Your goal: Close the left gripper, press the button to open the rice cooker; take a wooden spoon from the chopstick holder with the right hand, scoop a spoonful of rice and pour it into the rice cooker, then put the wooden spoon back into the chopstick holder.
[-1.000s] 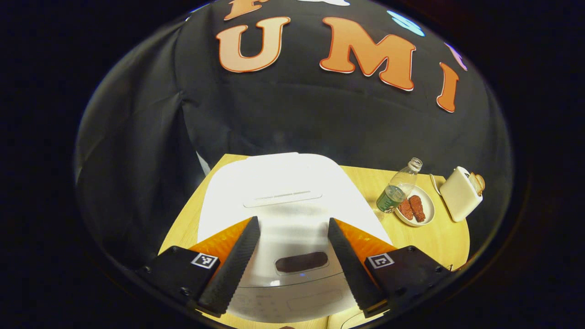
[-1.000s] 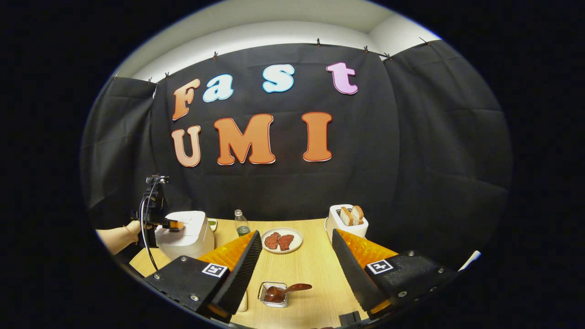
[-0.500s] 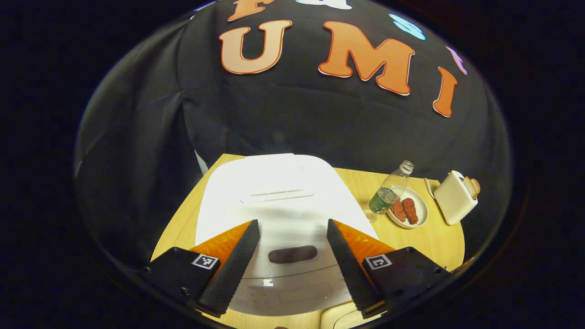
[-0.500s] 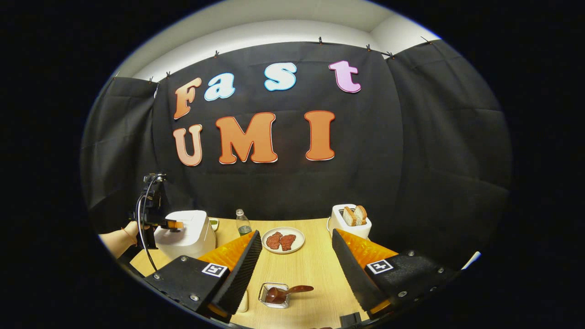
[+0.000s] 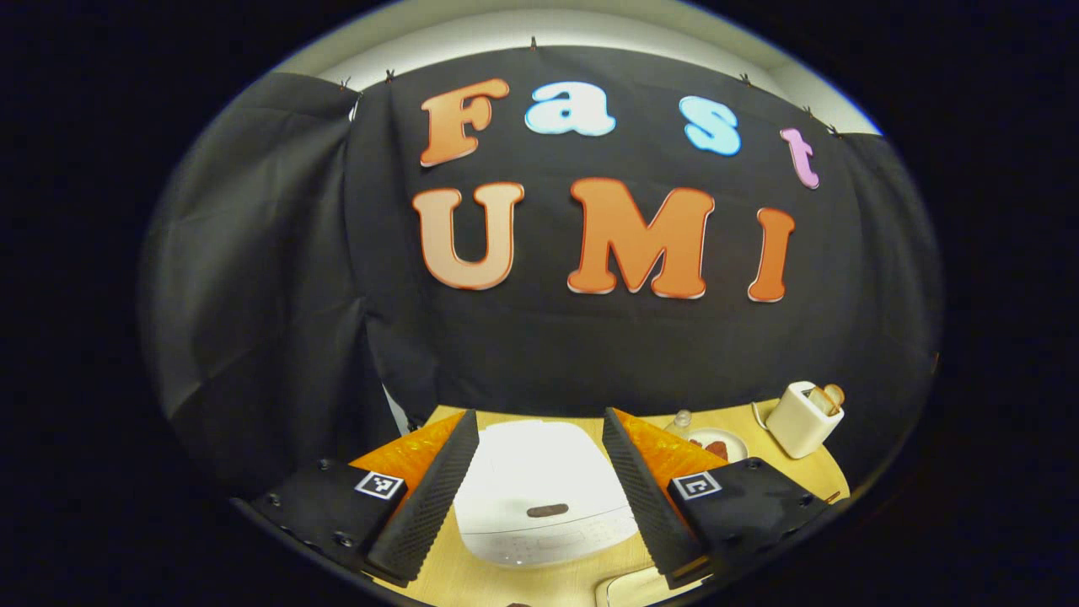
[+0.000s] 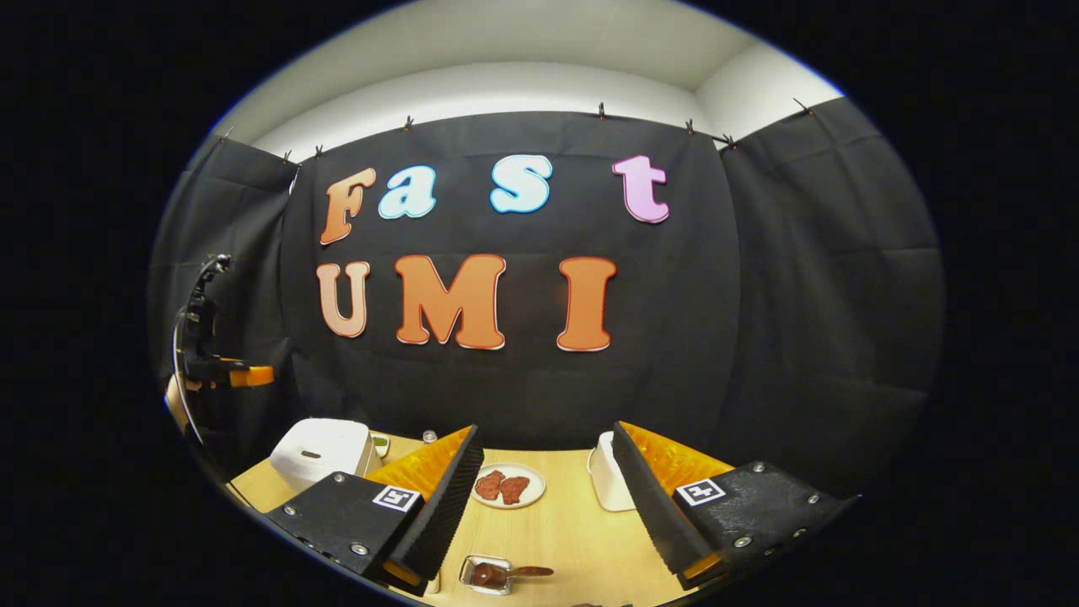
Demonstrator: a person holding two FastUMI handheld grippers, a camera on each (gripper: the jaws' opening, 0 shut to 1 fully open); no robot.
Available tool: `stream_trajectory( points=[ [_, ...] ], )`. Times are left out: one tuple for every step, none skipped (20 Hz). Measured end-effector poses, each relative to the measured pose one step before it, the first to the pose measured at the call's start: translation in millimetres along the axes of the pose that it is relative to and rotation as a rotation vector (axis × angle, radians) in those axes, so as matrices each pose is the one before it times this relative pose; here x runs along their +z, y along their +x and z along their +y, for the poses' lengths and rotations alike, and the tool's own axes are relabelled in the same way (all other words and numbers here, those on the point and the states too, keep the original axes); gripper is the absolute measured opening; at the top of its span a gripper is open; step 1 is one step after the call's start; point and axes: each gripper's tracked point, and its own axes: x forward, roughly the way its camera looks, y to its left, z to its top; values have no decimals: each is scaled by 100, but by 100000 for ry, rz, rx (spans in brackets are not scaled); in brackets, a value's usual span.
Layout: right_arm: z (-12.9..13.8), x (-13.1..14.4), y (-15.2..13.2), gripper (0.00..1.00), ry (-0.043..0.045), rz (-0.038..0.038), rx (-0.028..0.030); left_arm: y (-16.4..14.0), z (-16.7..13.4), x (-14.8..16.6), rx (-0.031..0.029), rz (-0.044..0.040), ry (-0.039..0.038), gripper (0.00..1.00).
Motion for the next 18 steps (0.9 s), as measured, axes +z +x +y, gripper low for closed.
stream_trajectory(
  points=[
    [-173, 873, 100, 95, -1177, -1319, -583, -1657, -56, 2104, -947, -3785, -573, 100],
    [-108, 798, -58, 95, -592, -1054, -564, -1172, -175, 1812, -1686, -3704, -892, 100],
    [-75, 892, 27, 95, 48, -1165, -232, -1727, -286, 1517, -1189, -3118, -1437, 100],
    [24, 842, -66, 95, 326, -1286, -27, -1631, 51, 1128, -451, -3247, -1390, 100],
    [-101, 743, -27, 95, 345, -1279, -134, -1510, 139, 1368, -422, -3440, -1058, 100],
    [-241, 563, -71, 95, 260, -784, -336, -1144, 271, 1112, 248, -2942, -941, 98],
    [-183, 491, -88, 95, 520, -959, -361, -1003, 274, 1146, 161, -2519, -384, 100],
    [-79, 378, -41, 95, 787, -763, -227, -988, 412, 745, 733, -2294, 87, 100],
    [-22, 294, -164, 95, 761, -535, 39, -689, 658, 742, 1265, -2006, 514, 100],
    [-137, -4, -108, 95, 331, -350, -250, -658, 492, 522, 902, -1367, 627, 100],
    [-173, -66, -106, 95, -122, -80, -532, -361, 521, 354, 986, -948, 300, 100],
    [-226, -128, -54, 95, -212, 179, -559, -276, 280, 257, 393, -708, 68, 100],
    [-111, -160, -8, 95, -37, 204, -243, -224, 262, 77, 528, -483, -162, 100],
    [10, -207, -142, 95, 182, 420, -45, -123, 227, -93, 204, -134, -249, 100],
    [55, -353, -114, 95, 306, 722, 165, 3, 60, -236, 146, 357, -179, 100],
    [93, -168, -34, 95, 179, 418, 213, 71, 152, -242, 307, 393, 22, 100],
    [-68, -155, -122, 95, -52, 417, -251, 128, -25, -300, -143, 360, -1, 99],
    [-227, -223, -138, 95, -115, 505, -308, -57, -82, -342, -21, 912, 57, 98]
  ],
)
